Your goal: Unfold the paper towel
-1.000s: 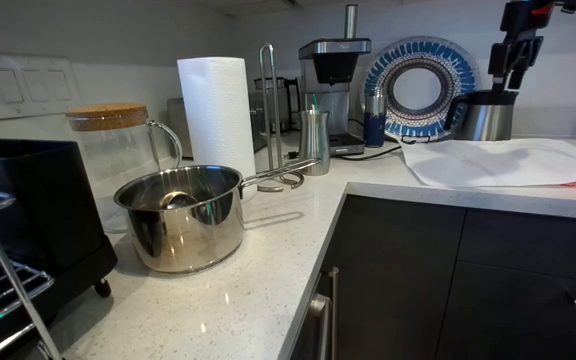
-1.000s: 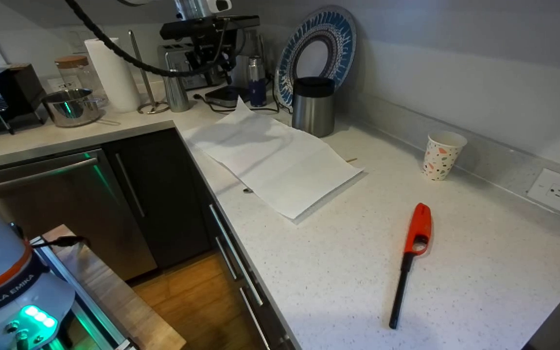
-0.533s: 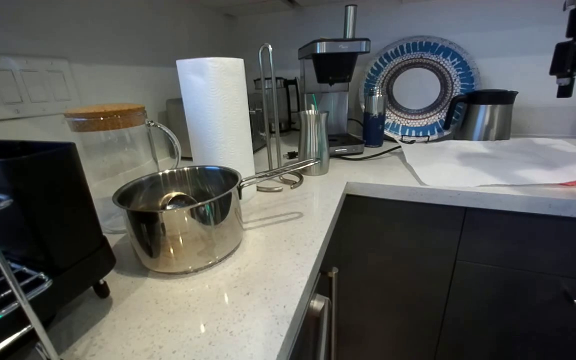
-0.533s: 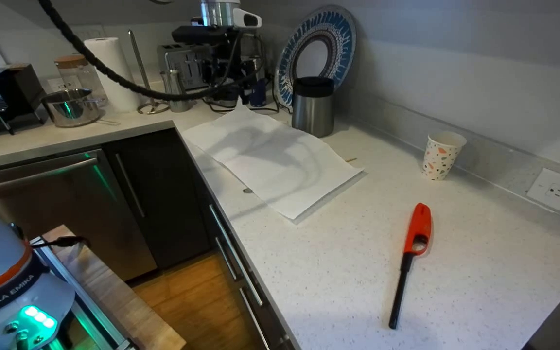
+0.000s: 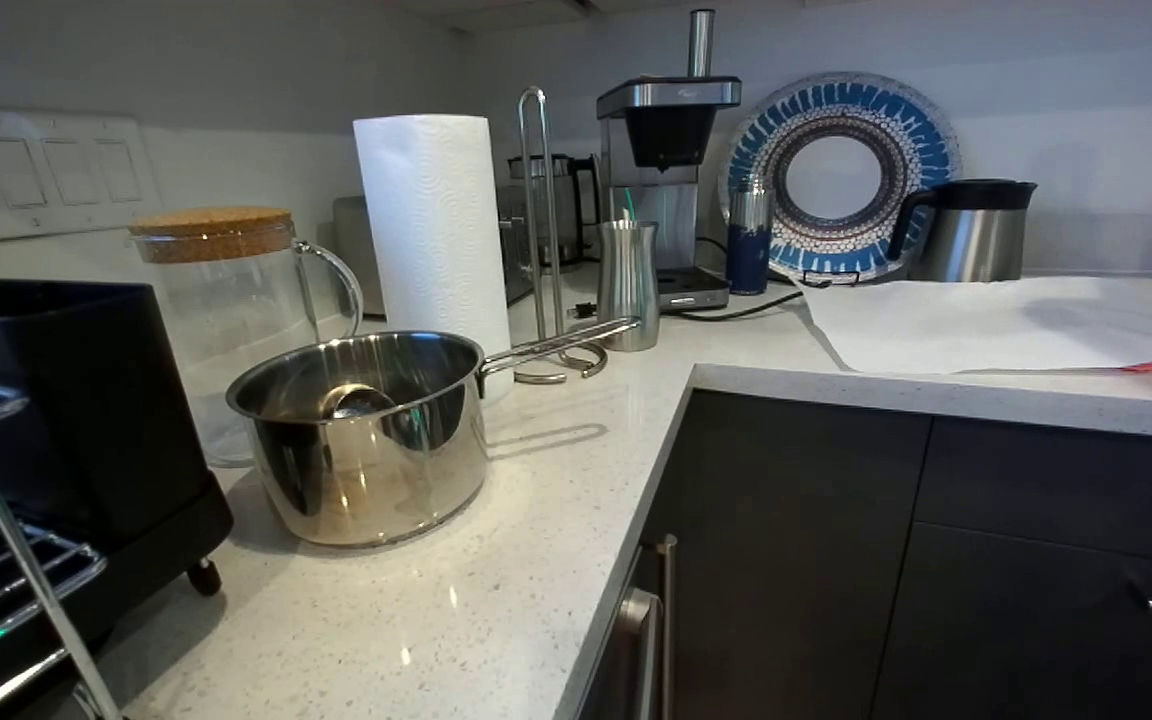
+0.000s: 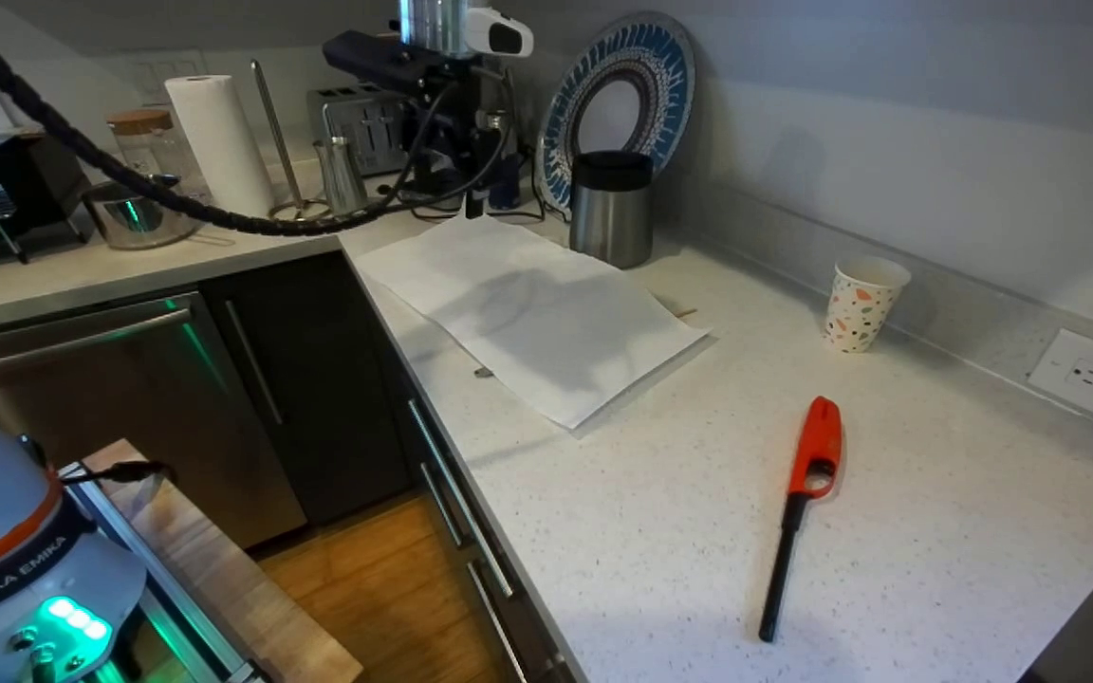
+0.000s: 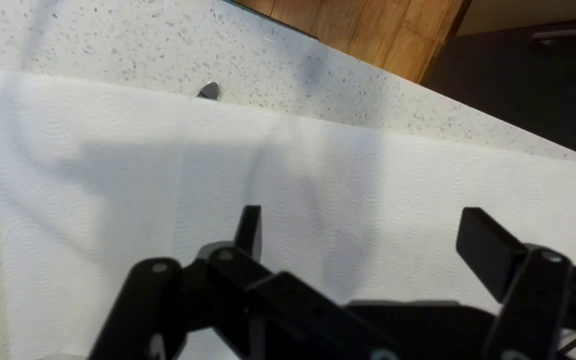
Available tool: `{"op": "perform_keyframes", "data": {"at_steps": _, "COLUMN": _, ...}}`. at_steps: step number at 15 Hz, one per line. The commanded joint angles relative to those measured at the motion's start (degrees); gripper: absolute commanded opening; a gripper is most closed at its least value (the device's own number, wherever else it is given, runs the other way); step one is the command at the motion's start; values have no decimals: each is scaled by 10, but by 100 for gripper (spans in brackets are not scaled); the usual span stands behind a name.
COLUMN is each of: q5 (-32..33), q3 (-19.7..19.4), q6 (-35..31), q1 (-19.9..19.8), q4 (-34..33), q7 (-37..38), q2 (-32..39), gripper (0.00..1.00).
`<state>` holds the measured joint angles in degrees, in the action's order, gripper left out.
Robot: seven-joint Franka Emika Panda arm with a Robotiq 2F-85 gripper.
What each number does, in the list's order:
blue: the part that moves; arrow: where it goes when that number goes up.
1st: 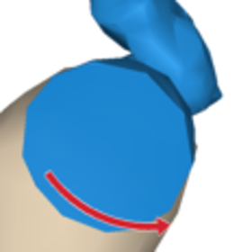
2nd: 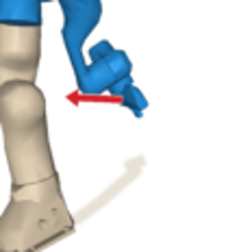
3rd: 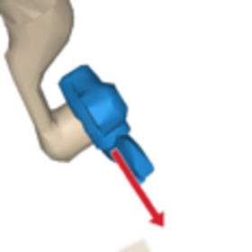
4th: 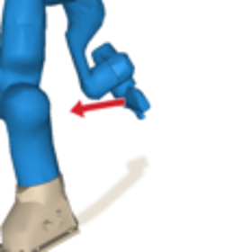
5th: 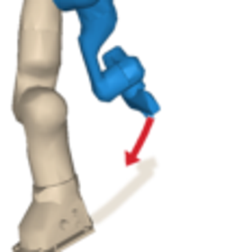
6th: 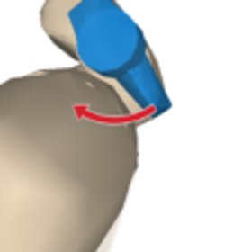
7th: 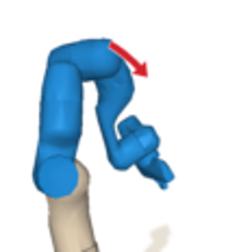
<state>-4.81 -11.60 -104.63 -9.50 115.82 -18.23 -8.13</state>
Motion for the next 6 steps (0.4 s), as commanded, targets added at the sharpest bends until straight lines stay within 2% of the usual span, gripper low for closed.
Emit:
{"op": "perform_keyframes", "data": {"at_steps": 1, "q5": 0, "q3": -4, "q6": 1, "q1": -1, "q4": 2, "q7": 0, "q2": -6, "gripper": 100}}
{"op": "perform_keyframes", "data": {"at_steps": 6, "q5": 0, "q3": -6, "q6": 1, "q1": -2, "q4": 7, "q7": 1, "q2": -11, "gripper": 100}}
